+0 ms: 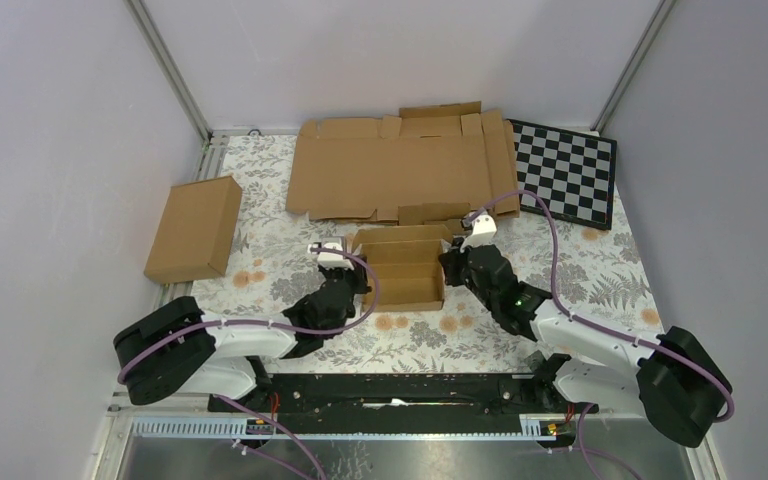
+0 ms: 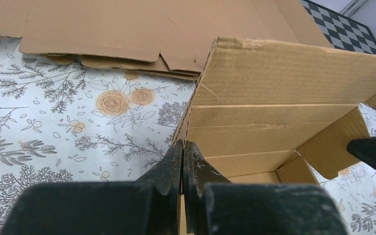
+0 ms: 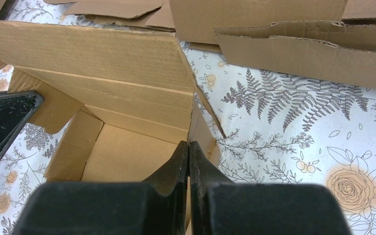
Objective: Fold the paper box
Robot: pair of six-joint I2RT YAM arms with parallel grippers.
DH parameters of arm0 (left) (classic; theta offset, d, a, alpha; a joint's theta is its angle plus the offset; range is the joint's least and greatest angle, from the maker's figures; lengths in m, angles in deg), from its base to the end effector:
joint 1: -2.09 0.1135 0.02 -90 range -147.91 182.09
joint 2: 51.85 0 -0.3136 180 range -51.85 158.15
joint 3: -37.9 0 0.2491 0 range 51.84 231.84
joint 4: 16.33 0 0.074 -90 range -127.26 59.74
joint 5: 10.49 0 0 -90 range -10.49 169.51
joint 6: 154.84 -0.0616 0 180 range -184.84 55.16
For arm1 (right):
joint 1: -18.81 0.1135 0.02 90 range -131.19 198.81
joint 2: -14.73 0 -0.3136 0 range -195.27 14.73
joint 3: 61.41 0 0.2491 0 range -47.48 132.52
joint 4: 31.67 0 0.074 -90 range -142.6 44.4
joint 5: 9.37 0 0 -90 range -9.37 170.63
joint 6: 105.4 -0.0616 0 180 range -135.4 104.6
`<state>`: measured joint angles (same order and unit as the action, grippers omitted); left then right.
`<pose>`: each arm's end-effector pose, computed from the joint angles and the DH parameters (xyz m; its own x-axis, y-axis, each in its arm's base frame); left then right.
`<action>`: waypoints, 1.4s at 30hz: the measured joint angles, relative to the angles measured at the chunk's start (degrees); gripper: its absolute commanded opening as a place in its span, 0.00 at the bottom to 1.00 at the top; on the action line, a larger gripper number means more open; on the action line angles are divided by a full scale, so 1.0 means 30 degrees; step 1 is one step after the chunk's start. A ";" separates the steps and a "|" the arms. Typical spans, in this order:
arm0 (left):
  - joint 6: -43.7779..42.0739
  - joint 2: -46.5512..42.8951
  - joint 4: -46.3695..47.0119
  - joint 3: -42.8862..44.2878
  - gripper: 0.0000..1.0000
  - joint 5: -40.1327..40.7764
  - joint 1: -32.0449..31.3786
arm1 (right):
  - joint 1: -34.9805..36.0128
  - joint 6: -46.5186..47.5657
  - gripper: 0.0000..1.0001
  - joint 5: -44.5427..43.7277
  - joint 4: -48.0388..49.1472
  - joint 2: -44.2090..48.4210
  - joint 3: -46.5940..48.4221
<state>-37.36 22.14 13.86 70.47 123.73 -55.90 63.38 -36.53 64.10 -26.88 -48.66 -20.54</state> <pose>0.1616 -0.1775 0.2271 -0.2047 -0.2964 -0.9329 0.1698 0.9278 -0.3321 0.1807 0.1534 0.2580 -0.3753 0.1154 -0.9197 -0.3693 0.8915 0.2625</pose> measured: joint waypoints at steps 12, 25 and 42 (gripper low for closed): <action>0.2943 -0.1494 -0.7548 0.1224 0.64 -0.2076 -0.0816 | 0.0255 0.0714 0.00 -0.0262 0.0087 -0.0313 -0.0372; 0.4204 -0.8808 -2.0159 0.5348 0.93 -0.6258 -0.0860 | 0.0306 0.1690 0.00 -0.0240 0.2616 -0.0022 -0.1858; -0.6805 0.1268 -2.3882 1.7289 0.85 -1.3267 0.2783 | 0.0306 0.1974 0.00 -0.0007 0.2608 0.0051 -0.1894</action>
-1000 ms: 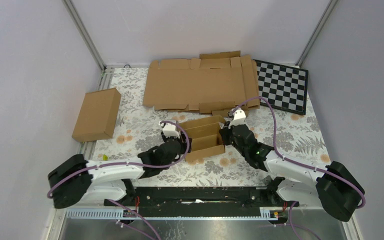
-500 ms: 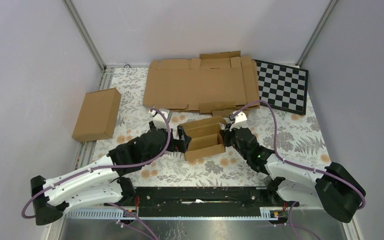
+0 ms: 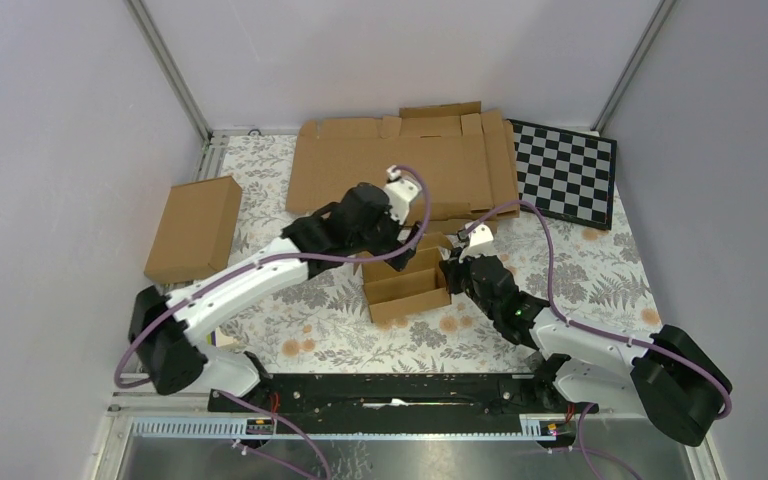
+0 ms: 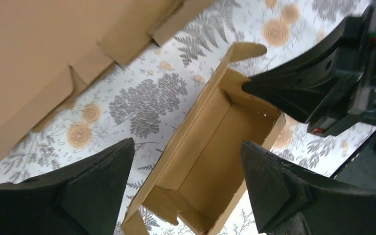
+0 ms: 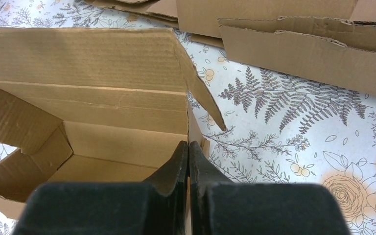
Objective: Fold the paper box
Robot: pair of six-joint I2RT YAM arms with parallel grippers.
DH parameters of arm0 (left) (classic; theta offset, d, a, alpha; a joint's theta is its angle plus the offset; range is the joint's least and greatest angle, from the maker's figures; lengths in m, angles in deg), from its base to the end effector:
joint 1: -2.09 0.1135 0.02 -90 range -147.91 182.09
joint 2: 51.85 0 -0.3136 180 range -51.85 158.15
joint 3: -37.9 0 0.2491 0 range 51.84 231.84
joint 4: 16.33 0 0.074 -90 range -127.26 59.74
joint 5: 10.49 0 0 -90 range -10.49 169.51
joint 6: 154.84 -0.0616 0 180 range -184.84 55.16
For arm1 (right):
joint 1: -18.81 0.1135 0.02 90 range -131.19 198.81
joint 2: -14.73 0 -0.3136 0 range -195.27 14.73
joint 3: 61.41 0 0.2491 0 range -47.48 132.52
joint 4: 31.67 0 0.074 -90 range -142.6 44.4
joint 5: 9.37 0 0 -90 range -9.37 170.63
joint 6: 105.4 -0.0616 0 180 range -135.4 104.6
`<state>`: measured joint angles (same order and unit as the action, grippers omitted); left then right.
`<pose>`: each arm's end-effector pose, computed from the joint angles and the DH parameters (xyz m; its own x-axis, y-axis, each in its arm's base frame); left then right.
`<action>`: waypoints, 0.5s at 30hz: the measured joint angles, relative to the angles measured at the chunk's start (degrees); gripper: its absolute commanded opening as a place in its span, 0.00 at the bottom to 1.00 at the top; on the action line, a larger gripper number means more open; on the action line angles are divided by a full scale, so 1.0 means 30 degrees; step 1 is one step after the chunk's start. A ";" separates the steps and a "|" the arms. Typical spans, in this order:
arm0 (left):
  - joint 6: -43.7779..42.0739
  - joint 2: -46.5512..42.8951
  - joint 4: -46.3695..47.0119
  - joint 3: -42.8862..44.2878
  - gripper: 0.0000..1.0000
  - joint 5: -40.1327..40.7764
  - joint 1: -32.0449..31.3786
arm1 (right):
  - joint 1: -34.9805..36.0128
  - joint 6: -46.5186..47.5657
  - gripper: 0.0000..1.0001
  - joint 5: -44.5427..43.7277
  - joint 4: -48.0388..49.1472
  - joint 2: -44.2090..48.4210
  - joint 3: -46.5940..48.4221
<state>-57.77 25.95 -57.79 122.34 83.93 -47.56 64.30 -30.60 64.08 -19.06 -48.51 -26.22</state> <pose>0.2058 -0.2350 0.3715 -0.4554 0.3465 -0.8201 0.6679 0.7420 -0.0574 0.1716 0.1495 0.2410 -0.3089 0.0443 -0.9501 -0.4250 0.8872 0.1795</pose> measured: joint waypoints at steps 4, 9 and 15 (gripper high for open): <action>-0.1086 0.1756 -0.0007 0.0015 0.69 -0.1188 0.0051 | 0.0000 0.0000 0.00 0.0058 -0.0131 0.0000 0.0000; -0.1668 0.2601 0.0087 0.0007 0.27 -0.2492 0.0423 | 0.0000 -0.0007 0.01 0.0058 -0.0240 0.0000 0.0000; -0.2382 0.2943 0.0058 0.0015 0.00 -0.2914 0.0532 | 0.0000 -0.0066 0.40 0.0182 -0.0787 0.0175 0.0080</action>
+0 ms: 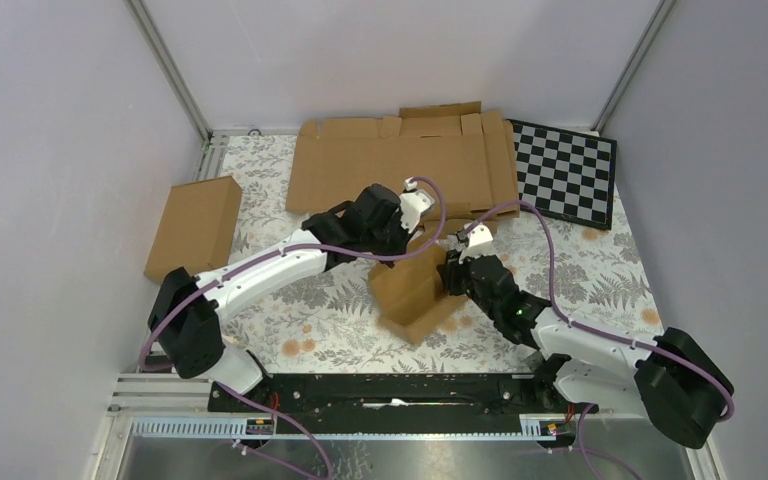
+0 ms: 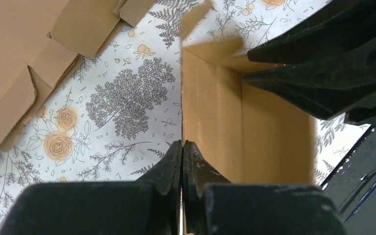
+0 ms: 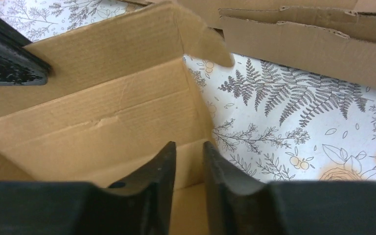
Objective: Fold the paper box
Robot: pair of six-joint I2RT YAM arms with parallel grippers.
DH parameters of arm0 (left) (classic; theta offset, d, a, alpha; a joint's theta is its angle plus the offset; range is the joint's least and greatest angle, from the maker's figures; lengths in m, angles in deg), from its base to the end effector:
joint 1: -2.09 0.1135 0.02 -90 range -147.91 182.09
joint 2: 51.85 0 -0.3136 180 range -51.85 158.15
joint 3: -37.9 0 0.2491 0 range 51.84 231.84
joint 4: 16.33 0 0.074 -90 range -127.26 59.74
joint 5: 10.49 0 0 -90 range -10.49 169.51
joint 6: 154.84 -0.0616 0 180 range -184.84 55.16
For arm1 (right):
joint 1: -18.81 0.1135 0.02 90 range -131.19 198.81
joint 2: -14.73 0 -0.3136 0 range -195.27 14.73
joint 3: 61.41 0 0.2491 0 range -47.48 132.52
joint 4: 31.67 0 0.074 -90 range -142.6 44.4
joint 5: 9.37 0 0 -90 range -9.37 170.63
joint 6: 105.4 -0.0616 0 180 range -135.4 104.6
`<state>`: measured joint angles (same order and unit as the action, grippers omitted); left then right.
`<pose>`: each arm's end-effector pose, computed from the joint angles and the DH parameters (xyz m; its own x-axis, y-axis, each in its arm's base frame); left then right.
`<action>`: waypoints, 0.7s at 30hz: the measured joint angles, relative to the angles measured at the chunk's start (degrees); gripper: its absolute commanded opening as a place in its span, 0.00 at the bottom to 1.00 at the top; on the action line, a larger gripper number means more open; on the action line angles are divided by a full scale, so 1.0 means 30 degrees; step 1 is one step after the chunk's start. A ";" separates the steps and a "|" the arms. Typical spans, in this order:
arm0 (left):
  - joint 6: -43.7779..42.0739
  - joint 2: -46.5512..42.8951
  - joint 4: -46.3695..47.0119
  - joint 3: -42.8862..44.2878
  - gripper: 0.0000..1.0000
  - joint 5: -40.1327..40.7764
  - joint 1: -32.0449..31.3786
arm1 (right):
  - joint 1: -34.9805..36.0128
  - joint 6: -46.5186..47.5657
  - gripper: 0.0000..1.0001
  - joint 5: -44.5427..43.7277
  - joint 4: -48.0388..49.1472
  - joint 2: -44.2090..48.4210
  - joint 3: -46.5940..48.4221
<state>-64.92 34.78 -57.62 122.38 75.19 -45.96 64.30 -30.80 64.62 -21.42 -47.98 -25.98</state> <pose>0.2297 -0.2625 0.3241 -0.4586 0.5123 -0.7262 0.7788 0.6252 -0.0508 0.1698 0.1485 0.2390 -0.3309 0.0275 -0.9433 -0.4281 0.8864 0.1760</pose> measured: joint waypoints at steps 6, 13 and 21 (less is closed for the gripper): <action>0.0000 0.0036 0.0124 -0.0066 0.00 -0.0051 0.0000 | 0.0007 -0.0554 0.78 0.0168 -0.2637 0.1144 0.1377; 0.0124 0.0036 0.0386 -0.0539 0.00 -0.0044 0.0000 | 0.0022 -0.2047 0.91 0.0146 -0.7468 0.4590 0.2557; 0.0481 -0.0015 0.0372 -0.0590 0.00 0.0066 0.0000 | 0.0029 -0.6091 0.92 0.1217 -1.4171 0.8255 0.2033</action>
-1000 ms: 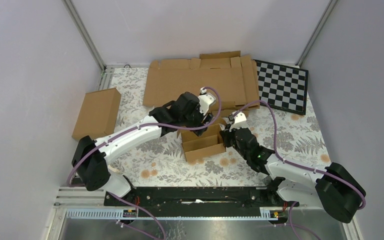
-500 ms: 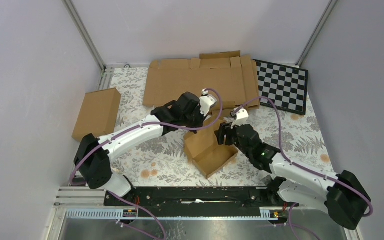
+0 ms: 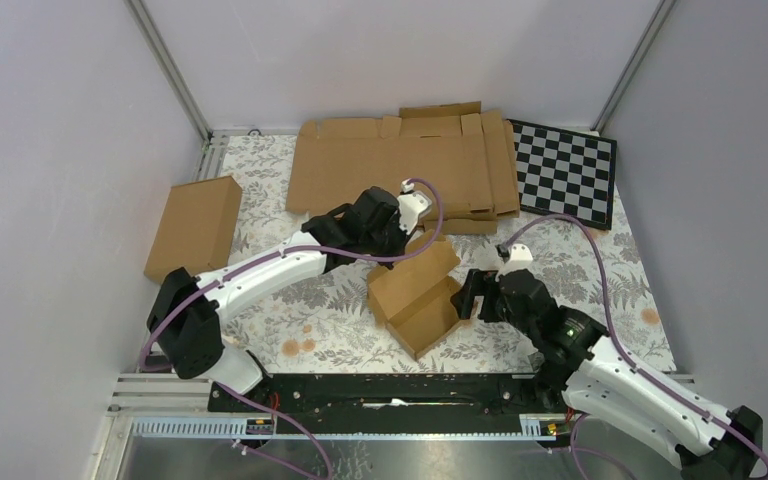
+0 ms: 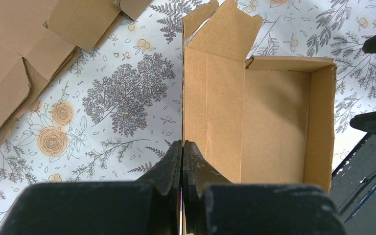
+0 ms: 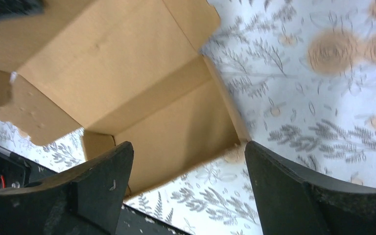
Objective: Fold the paper box
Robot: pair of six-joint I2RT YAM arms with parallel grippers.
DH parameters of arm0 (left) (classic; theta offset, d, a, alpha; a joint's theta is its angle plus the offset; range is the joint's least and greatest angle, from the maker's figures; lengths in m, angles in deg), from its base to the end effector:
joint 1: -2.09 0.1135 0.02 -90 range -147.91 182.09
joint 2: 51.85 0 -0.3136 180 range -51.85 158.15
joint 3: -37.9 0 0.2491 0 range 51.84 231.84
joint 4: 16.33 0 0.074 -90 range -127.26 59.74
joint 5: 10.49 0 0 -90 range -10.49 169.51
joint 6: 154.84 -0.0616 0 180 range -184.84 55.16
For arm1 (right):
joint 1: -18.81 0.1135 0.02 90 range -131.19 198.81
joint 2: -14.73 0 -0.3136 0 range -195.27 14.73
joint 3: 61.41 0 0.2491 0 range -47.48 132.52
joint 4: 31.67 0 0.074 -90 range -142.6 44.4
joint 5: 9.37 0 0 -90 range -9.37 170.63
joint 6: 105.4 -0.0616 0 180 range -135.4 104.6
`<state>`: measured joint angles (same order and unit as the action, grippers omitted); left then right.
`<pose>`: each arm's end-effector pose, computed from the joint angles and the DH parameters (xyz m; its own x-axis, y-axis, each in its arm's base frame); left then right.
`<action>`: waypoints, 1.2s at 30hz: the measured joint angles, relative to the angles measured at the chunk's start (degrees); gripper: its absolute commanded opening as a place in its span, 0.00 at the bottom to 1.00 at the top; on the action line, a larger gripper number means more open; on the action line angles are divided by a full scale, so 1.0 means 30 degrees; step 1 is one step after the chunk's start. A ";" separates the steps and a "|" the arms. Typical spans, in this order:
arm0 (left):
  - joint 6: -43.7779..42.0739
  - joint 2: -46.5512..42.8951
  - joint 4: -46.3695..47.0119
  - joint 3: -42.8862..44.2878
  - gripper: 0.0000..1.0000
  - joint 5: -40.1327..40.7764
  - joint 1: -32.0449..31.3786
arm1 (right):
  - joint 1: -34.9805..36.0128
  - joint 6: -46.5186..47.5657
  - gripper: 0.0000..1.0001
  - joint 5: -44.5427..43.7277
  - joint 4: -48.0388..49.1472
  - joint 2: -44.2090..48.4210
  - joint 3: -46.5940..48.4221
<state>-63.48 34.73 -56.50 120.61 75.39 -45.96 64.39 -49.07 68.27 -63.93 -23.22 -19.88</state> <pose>0.2288 -0.2612 0.3156 -0.4830 0.5020 -0.7175 0.7651 0.6404 -0.0670 0.1067 0.0901 0.2575 -0.5935 0.1681 -0.7871 -0.2850 0.8707 0.4009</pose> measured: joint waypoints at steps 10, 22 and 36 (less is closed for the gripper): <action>0.0153 -0.0255 -0.0867 0.0291 0.00 0.0233 0.0000 | -0.0138 -0.1996 0.96 0.2025 -0.1705 -0.2484 -0.0189; 0.0226 -0.0845 -0.0889 0.0554 0.00 -0.0393 0.0022 | -0.0197 -0.5136 0.83 0.6951 0.5829 -0.5756 -0.2266; -0.1151 0.0204 0.0539 0.2033 0.69 -0.1056 0.0809 | -0.0204 -0.2900 1.00 0.7774 0.8888 -1.0520 0.1596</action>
<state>-66.93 35.34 -54.88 126.71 72.22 -43.53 63.78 -57.77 91.59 -37.27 -54.78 -15.10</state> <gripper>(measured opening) 0.640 0.984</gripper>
